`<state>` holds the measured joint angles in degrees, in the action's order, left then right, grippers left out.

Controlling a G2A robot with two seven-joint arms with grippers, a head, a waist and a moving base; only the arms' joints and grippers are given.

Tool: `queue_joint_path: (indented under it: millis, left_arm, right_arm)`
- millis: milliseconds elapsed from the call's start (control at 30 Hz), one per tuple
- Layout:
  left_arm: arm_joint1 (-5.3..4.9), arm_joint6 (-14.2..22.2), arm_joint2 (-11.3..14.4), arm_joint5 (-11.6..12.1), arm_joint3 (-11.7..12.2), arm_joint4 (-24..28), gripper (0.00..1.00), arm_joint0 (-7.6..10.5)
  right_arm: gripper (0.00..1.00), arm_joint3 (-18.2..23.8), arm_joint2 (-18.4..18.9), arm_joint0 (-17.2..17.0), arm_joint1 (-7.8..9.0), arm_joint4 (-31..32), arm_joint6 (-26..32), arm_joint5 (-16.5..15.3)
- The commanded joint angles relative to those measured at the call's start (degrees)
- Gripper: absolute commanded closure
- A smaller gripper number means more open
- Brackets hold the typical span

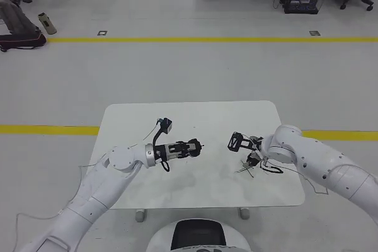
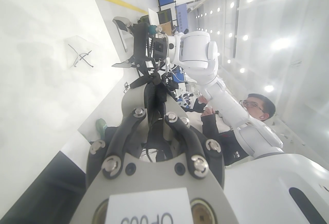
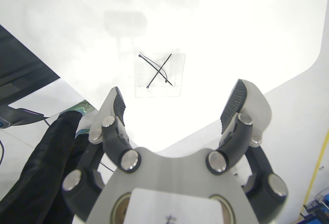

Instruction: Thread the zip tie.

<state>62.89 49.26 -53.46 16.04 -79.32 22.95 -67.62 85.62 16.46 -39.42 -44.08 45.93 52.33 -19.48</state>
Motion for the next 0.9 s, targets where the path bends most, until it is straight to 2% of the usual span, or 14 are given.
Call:
queue_joint_path:
  millis: [0, 200, 433, 767, 867]
  left_arm:
    - [0.00, 0.0, 0.0, 0.0, 0.0, 0.0, 1.00, 0.00]
    - [0.00, 0.0, 0.0, 0.0, 0.0, 0.0, 1.00, 0.00]
    - [0.00, 0.0, 0.0, 0.0, 0.0, 0.0, 1.00, 0.00]
    - [0.00, 0.0, 0.0, 0.0, 0.0, 0.0, 1.00, 0.00]
    - [0.00, 0.0, 0.0, 0.0, 0.0, 0.0, 1.00, 0.00]
  right_arm:
    - [0.00, 0.0, 0.0, 0.0, 0.00, 0.0, 0.0, 0.0]
    - [0.00, 0.0, 0.0, 0.0, 0.00, 0.0, 0.0, 0.0]
    - [0.00, -1.0, 0.8, -1.7, 0.64, 0.8, -2.1, 0.0]
    - [0.00, -0.5, -3.1, -0.4, 1.77, -1.7, -2.3, 0.0]
    - [0.00, -0.5, -3.2, -0.2, 1.79, -1.5, -2.4, 0.0]
